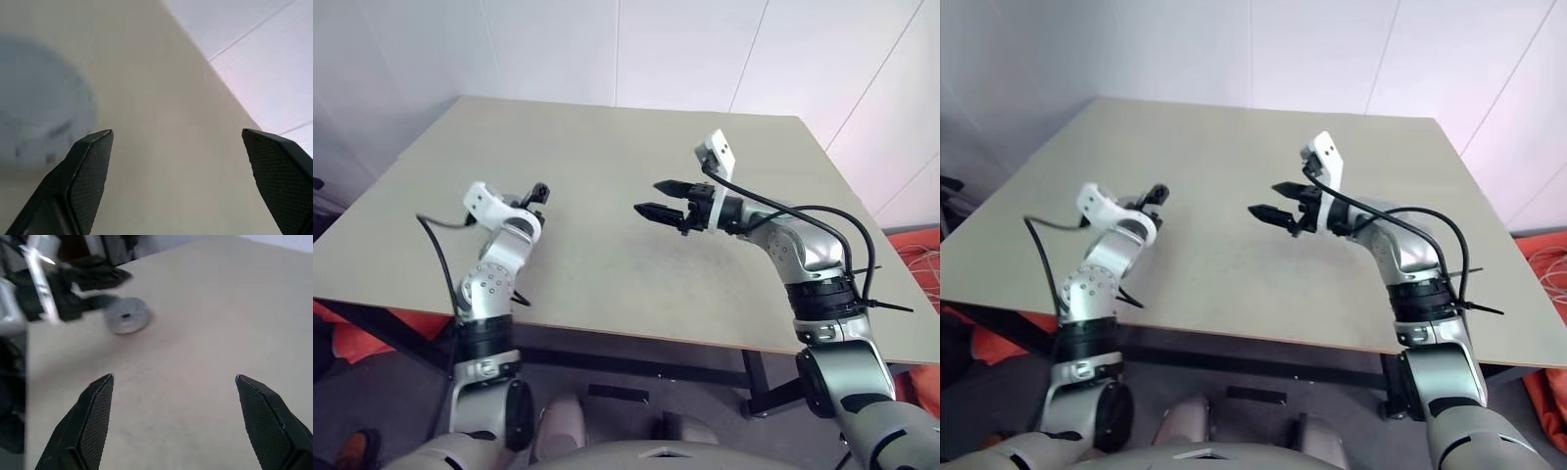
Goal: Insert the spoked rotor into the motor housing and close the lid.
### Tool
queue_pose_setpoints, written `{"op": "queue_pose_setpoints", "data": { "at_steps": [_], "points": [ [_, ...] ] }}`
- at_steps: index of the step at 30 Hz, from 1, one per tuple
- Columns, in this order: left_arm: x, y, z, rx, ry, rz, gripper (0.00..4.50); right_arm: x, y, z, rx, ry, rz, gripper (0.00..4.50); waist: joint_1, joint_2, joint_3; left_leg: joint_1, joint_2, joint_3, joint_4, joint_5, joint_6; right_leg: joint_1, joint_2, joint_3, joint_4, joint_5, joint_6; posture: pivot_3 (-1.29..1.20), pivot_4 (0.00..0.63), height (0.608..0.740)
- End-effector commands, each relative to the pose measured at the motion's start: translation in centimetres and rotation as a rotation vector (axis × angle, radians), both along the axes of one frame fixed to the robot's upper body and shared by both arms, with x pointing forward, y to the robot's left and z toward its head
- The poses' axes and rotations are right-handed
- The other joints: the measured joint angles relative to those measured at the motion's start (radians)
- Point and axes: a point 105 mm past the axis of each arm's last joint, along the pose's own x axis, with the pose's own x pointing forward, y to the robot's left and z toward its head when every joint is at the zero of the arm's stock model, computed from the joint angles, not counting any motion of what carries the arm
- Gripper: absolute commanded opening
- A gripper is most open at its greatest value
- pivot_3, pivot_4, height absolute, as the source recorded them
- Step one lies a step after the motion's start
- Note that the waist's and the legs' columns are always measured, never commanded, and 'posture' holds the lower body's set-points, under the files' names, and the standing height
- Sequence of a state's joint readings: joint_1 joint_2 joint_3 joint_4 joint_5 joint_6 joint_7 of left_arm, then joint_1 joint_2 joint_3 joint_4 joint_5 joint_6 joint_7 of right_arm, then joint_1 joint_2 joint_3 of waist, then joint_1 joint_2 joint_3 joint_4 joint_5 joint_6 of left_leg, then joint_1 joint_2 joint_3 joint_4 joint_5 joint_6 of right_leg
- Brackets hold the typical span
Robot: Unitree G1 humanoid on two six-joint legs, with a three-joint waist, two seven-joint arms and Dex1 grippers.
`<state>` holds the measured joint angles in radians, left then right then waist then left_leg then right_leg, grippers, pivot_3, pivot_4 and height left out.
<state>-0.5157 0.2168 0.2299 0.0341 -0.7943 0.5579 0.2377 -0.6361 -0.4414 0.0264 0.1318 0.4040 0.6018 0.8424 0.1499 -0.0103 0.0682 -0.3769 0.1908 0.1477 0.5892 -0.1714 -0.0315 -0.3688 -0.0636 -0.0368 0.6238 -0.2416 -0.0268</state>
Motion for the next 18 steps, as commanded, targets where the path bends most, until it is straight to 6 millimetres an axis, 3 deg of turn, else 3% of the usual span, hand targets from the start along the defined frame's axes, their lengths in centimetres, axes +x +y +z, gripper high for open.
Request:
{"op": "queue_pose_setpoints", "data": {
  "at_steps": [1,3,9,18],
  "points": [
    [0.5,-1.8,3.7,0.242,-0.212,-0.171,4.47,0.7,-2.7,0.5,0.0,-0.1,-0.107,4.5,0.002,0.0,0.0,0.0,0.0,0.0,0.0,0.0,0.0,0.0,0.0,0.0,0.0,0.0,0.0,0.0,0.0,0.74],
    [0.3,-2.2,4.2,0.305,-0.299,-0.276,4.47,0.7,-3.8,-0.2,-0.027,-0.129,-0.135,4.5,0.001,0.001,0.0,-0.001,-0.002,0.001,0.0,0.0,0.0,0.0,-0.001,0.0,0.0,-0.001,-0.002,0.0,0.0,0.74],
    [-0.2,-1.1,2.5,0.509,-0.368,-0.521,4.47,0.3,-5.5,-1.4,-0.093,-0.152,-0.125,4.5,-0.017,0.003,-0.001,0.0,-0.002,0.002,-0.001,-0.001,0.001,-0.002,-0.002,0.001,0.001,-0.002,-0.004,0.0,0.0,0.74],
    [-2.4,1.6,0.0,0.561,-0.368,-0.705,4.47,-0.6,-4.8,-3.4,-0.113,-0.105,-0.032,4.5,-0.026,0.003,-0.001,0.001,-0.001,0.003,-0.001,-0.001,0.002,-0.001,-0.002,0.001,0.001,-0.001,-0.007,0.0,0.0,0.74]
  ]
}}
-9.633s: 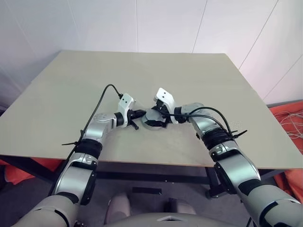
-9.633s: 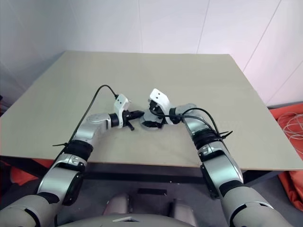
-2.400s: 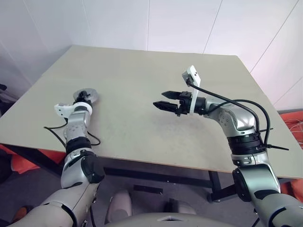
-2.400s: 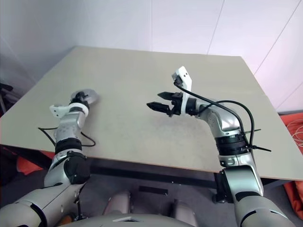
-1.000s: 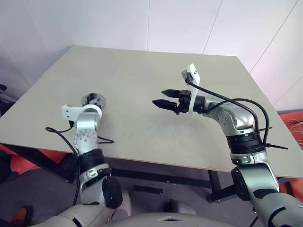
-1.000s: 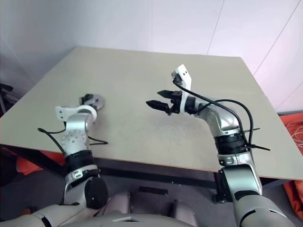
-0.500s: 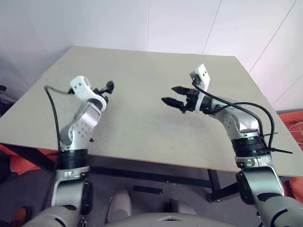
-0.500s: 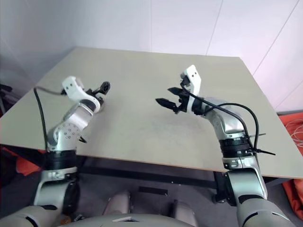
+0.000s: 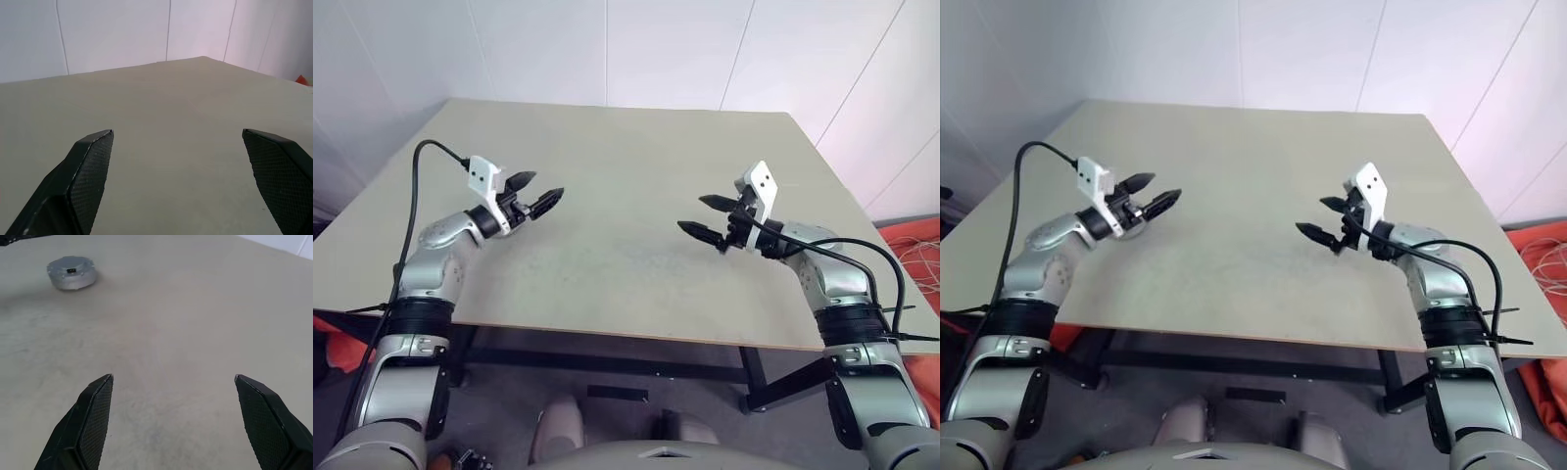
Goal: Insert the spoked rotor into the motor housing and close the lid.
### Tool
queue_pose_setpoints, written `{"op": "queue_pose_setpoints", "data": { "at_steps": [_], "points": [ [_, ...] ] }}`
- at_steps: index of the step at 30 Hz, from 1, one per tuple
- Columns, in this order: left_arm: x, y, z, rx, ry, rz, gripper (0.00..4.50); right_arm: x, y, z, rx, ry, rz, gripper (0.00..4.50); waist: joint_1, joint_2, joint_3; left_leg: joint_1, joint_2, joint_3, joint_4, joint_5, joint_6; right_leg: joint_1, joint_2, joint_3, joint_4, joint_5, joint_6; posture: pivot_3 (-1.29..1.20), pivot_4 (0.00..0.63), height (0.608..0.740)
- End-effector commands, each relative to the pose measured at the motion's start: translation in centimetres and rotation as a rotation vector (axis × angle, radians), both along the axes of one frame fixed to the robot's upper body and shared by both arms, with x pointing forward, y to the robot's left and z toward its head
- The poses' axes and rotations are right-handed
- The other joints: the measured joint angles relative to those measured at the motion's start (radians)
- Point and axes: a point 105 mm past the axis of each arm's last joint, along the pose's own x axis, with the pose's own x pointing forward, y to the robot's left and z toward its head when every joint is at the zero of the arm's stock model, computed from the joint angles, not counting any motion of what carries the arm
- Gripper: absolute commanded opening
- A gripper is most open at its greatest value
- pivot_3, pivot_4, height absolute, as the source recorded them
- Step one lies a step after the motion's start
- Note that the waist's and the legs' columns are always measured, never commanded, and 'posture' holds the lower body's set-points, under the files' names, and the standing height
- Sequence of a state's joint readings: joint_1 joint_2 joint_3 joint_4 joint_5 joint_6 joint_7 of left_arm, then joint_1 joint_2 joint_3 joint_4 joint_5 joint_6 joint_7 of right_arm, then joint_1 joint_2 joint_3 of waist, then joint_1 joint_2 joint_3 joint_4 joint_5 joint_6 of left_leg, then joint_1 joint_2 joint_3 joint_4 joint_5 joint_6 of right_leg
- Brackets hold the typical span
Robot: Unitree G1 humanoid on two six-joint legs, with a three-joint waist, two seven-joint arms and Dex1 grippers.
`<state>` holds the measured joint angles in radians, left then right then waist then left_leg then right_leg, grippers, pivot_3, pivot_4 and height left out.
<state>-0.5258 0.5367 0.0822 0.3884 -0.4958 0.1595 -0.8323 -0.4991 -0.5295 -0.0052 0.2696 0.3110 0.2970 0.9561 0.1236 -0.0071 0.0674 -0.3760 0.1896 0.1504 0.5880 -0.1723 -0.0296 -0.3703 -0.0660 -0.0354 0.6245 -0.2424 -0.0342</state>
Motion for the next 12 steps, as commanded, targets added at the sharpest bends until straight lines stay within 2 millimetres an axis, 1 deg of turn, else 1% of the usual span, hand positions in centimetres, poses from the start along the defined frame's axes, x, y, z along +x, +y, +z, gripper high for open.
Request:
{"op": "queue_pose_setpoints", "data": {
  "at_steps": [1,3,5,12],
  "points": [
    [-1.2,1.2,-0.6,0.073,-0.026,-0.034,4.47,0.3,0.5,0.2,-0.004,-0.032,0.019,4.5,-0.001,0.0,0.0,0.0,0.0,0.0,0.0,0.0,0.0,0.0,0.0,0.0,0.0,0.0,0.0,0.0,0.0,0.74],
    [-1.6,1.7,-1.2,0.084,-0.023,-0.026,4.47,0.4,0.8,-0.2,-0.01,-0.029,0.018,4.5,-0.001,0.0,0.0,0.002,0.001,0.0,0.0,0.0,0.001,0.001,0.0,0.0,0.0,0.0,-0.001,0.0,0.0,0.74],
    [-1.9,2.1,-1.3,0.072,-0.028,-0.008,4.47,0.4,1.2,-0.5,-0.011,-0.026,0.028,4.5,-0.001,0.0,0.0,0.002,0.001,0.0,0.0,0.0,0.001,0.0,0.0,0.0,0.0,0.0,-0.001,0.0,0.0,0.74],
    [-2.1,2.4,-2.2,0.1,-0.032,0.037,4.47,0.5,1.6,-0.5,0.007,-0.037,0.023,4.5,0.003,0.001,0.0,0.003,0.001,0.0,0.0,0.0,0.002,0.002,-0.001,0.0,0.001,0.001,-0.001,0.0,0.0,0.74]
  ]
}}
